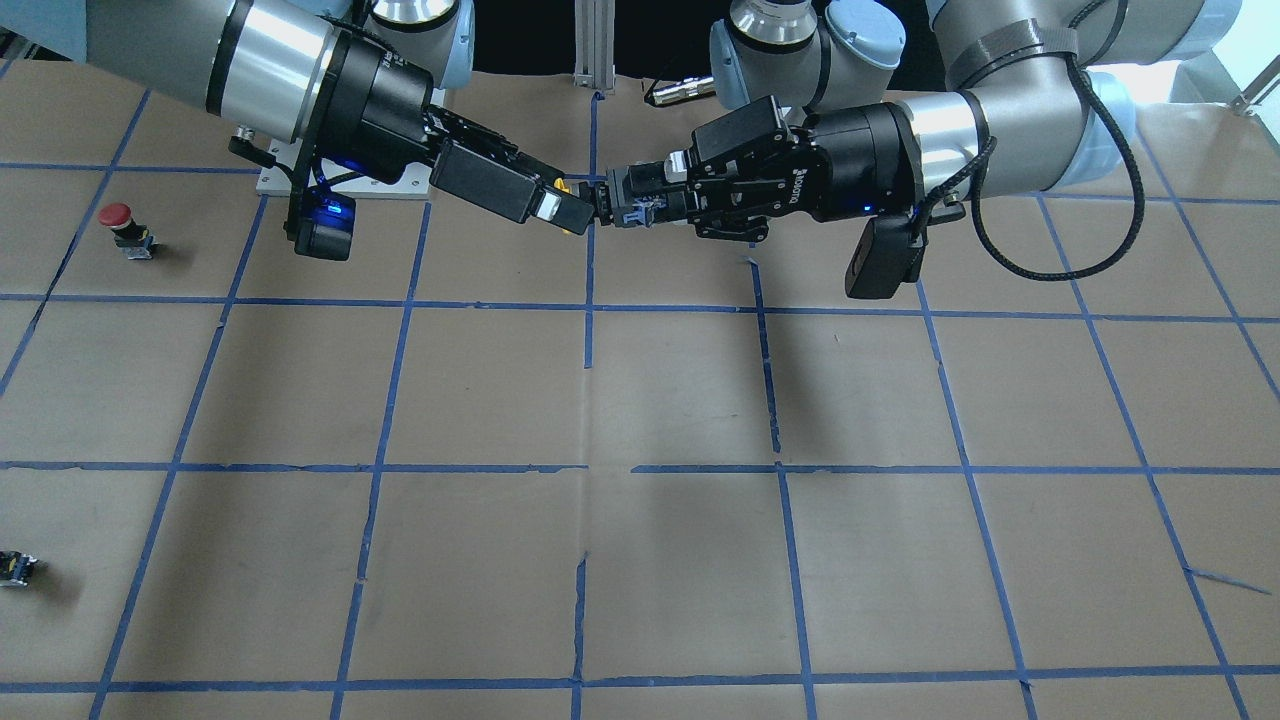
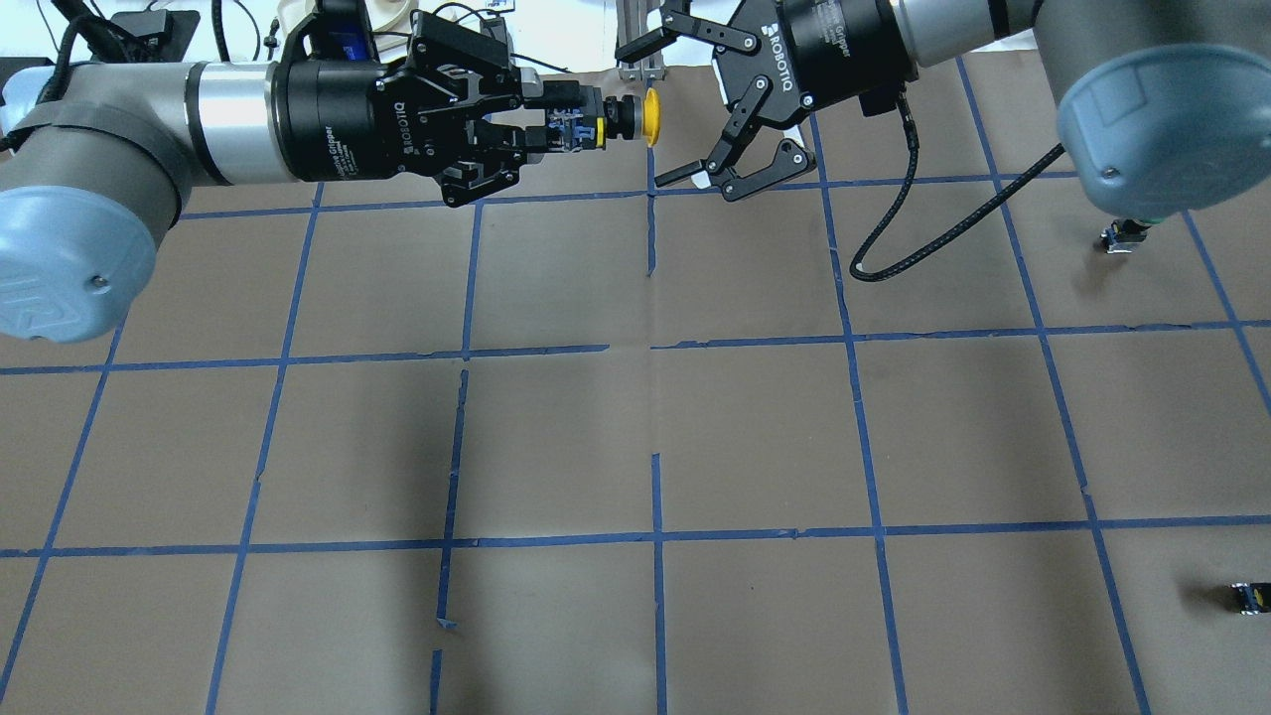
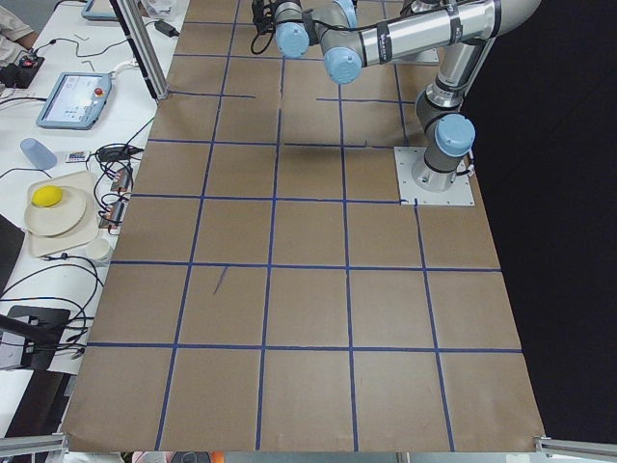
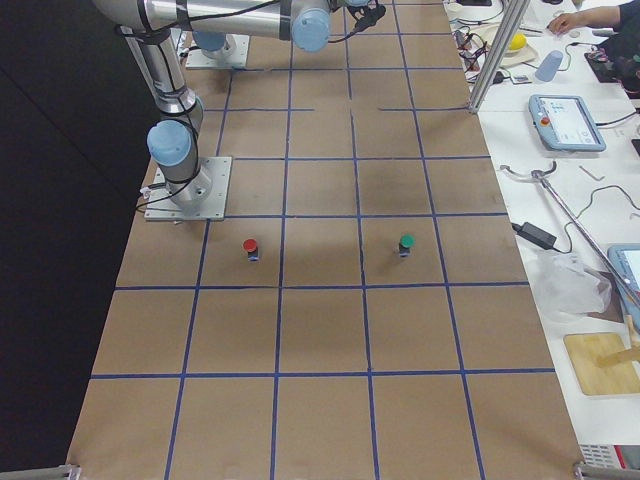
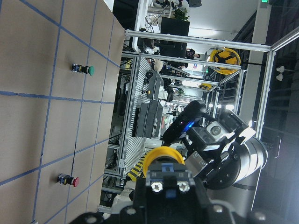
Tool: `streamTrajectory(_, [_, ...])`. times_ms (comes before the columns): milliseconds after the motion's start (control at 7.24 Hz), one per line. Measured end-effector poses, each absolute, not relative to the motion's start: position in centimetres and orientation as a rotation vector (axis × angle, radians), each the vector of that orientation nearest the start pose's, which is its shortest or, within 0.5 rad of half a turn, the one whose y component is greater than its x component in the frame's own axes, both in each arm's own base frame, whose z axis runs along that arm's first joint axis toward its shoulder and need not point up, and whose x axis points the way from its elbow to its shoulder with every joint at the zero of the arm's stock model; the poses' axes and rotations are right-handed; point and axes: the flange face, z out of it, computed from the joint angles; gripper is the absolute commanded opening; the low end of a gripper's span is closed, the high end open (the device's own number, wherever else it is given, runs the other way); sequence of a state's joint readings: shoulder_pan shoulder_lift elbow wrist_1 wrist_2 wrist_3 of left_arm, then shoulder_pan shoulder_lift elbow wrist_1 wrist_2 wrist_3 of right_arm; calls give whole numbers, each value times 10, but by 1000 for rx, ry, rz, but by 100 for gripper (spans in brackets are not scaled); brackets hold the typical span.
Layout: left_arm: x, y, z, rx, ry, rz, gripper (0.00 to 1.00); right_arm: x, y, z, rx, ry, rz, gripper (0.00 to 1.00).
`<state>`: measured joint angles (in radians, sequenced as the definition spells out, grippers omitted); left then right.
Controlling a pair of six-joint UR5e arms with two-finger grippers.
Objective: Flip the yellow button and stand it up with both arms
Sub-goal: 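Close the right gripper on the yellow button cap while the left gripper holds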
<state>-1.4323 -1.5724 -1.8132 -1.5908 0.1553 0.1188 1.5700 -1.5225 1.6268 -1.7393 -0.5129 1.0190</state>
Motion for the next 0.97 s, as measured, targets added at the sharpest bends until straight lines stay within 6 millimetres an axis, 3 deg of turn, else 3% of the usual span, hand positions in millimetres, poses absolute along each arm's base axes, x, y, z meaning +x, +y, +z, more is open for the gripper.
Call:
streamTrajectory(415, [-164,-501,452,209,-1709,-36,28,219,-516,499,1013,1876,559,54])
streamTrajectory(691, [-164,-501,452,206,-1711,-34,28,219,-516,499,1015,1874,563,36])
streamTrajectory(967, [-164,-501,452,202,-1713,-29,31,220,-516,499,1015,1874,564,28])
